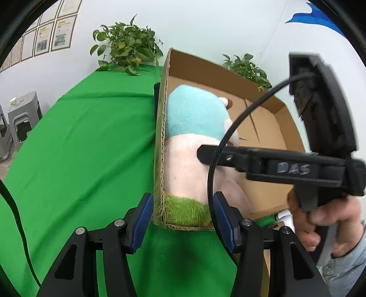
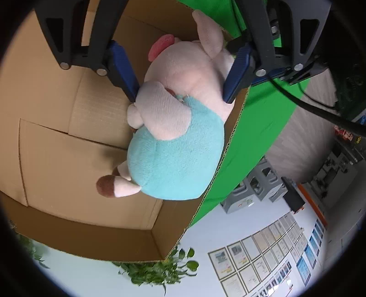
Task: Organize objects
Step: 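Carry the plush pig into the cardboard tray and open both tools, then withdraw both tools from the tray toward the long brown box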
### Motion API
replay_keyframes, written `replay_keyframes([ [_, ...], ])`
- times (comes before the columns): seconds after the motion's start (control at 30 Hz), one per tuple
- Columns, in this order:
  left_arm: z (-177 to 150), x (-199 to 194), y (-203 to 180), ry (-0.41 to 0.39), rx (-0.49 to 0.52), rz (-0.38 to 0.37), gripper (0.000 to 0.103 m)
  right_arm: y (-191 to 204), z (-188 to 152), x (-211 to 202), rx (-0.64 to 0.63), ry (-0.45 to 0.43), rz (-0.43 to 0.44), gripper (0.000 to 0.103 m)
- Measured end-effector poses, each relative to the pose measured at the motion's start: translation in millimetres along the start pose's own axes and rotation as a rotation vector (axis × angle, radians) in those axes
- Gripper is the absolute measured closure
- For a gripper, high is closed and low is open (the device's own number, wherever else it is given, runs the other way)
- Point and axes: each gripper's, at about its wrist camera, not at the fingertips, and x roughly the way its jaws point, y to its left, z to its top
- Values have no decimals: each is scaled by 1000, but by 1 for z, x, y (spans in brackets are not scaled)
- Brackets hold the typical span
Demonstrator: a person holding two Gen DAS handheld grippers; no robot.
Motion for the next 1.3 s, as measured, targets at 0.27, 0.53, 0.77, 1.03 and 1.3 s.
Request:
replay_keyframes([
  [0.27,-9,-60,-17,-72,-10,37,44,9,0,2,-1,-46,-29,41],
  [0.53,-27,-127,-48,-149,14,97,30,-1,-20,-60,58,-167,-10,13],
  [0.77,-57,-185,-100,-247,66,127,12,6,-91,-151,132,-264,-39,1],
  [1.03,-102,-226,-188,-373,211,181,1,24,-191,-193,129,-310,-198,1],
  [1.3,-129,-213,-233,-331,251,148,1,30,-234,-210,101,-328,-292,1],
])
